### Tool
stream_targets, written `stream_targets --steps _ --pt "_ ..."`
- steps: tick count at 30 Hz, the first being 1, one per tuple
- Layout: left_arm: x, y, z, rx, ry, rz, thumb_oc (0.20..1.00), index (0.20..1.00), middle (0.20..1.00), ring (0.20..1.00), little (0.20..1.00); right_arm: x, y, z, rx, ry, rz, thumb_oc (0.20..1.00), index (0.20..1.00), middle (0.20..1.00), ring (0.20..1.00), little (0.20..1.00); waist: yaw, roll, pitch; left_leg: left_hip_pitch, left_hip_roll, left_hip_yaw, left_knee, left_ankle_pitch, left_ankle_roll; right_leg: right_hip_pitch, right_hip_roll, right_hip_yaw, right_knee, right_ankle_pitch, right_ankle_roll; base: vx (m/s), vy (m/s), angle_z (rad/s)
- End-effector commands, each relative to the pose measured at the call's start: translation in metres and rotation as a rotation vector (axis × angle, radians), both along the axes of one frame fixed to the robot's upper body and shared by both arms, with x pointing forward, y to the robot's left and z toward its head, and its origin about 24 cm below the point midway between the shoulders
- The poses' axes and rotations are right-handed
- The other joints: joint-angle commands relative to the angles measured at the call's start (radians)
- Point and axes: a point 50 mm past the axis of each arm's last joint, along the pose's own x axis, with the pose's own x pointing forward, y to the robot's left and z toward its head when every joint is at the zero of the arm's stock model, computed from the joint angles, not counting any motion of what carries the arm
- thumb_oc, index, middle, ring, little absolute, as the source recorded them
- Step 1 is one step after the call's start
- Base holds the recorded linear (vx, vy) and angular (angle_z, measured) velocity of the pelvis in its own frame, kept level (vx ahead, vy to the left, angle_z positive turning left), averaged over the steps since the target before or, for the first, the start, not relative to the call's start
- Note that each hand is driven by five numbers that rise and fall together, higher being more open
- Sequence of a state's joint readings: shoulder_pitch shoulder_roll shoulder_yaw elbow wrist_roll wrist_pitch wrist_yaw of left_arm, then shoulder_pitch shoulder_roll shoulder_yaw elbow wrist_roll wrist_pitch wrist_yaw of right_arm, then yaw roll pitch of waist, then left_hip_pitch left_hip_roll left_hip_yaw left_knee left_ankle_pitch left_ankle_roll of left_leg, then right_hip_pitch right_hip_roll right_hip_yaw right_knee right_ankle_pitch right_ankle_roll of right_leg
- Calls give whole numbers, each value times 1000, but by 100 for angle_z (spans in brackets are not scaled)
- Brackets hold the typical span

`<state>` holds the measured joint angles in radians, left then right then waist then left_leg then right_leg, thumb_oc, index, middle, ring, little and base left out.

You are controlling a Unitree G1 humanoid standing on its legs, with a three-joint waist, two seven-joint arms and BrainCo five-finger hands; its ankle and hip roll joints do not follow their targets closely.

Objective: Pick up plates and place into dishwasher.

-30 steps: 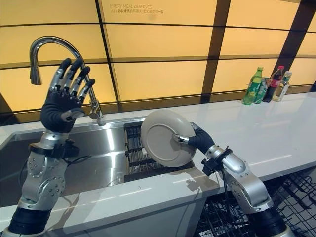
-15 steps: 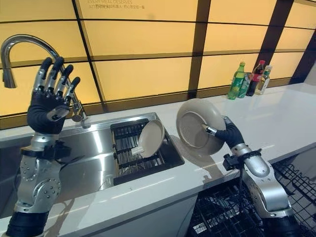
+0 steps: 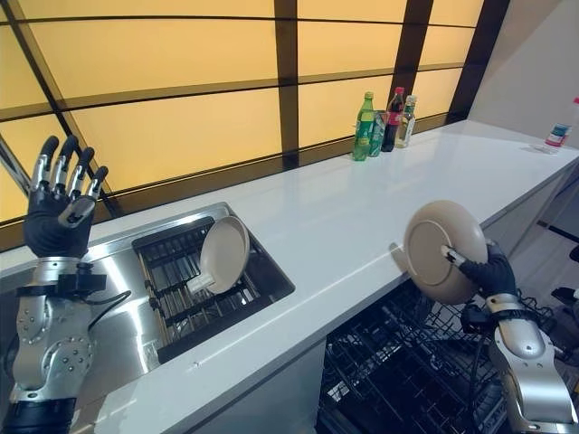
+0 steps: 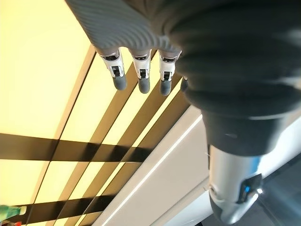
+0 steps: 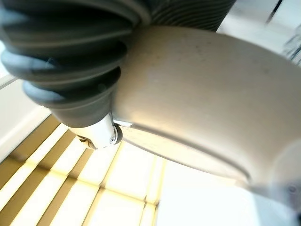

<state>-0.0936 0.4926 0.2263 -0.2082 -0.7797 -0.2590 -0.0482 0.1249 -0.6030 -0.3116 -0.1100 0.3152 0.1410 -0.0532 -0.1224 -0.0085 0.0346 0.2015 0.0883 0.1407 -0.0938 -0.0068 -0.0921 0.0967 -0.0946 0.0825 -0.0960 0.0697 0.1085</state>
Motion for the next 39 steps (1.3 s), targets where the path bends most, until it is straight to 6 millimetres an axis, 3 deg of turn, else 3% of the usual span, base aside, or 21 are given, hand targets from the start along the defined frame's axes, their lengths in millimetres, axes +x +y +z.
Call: stream_targets --steps 1,9,15,23,32,39 --pt "0 17 10 40 -29 40 1000 1000 1000 1000 1000 2 -13 17 -27 -95 -80 200 200 200 200 200 -1 -31 -3 -38 -30 -24 7 -30 48 -2 1 -39 9 -11 12 -23 -119 -8" --pt "5 14 13 78 5 14 1000 1000 1000 1000 1000 -6 -32 -46 74 231 -93 200 200 200 200 200 15 -36 11 -34 -15 -29 7 -26 34 3 11 -53 9 -11 12 23 -120 -7" --pt "11 10 14 100 28 0 1000 1000 1000 1000 1000 -10 -41 -71 110 388 -11 200 200 200 200 200 39 -38 19 -36 0 -37 7 -19 21 8 19 -71 9 -14 7 22 -117 -2" --pt "13 9 14 127 49 -9 1000 1000 1000 1000 1000 -10 -33 -91 125 565 213 200 200 200 200 200 70 -39 22 -38 11 -55 7 -12 9 19 27 -95 9 -21 0 20 -79 3" --pt "12 12 10 144 79 -16 1000 1000 1000 1000 1000 -17 -25 -109 3 814 418 200 200 200 200 200 97 -42 29 -35 27 -64 7 3 -2 31 35 -112 9 -25 -5 25 -58 6" --pt "12 10 9 152 84 -25 1000 1000 1000 1000 1000 -17 -17 -114 5 852 478 200 200 200 200 200 105 -37 42 -34 34 -72 7 12 -7 37 38 -118 9 -27 -7 0 -12 1"
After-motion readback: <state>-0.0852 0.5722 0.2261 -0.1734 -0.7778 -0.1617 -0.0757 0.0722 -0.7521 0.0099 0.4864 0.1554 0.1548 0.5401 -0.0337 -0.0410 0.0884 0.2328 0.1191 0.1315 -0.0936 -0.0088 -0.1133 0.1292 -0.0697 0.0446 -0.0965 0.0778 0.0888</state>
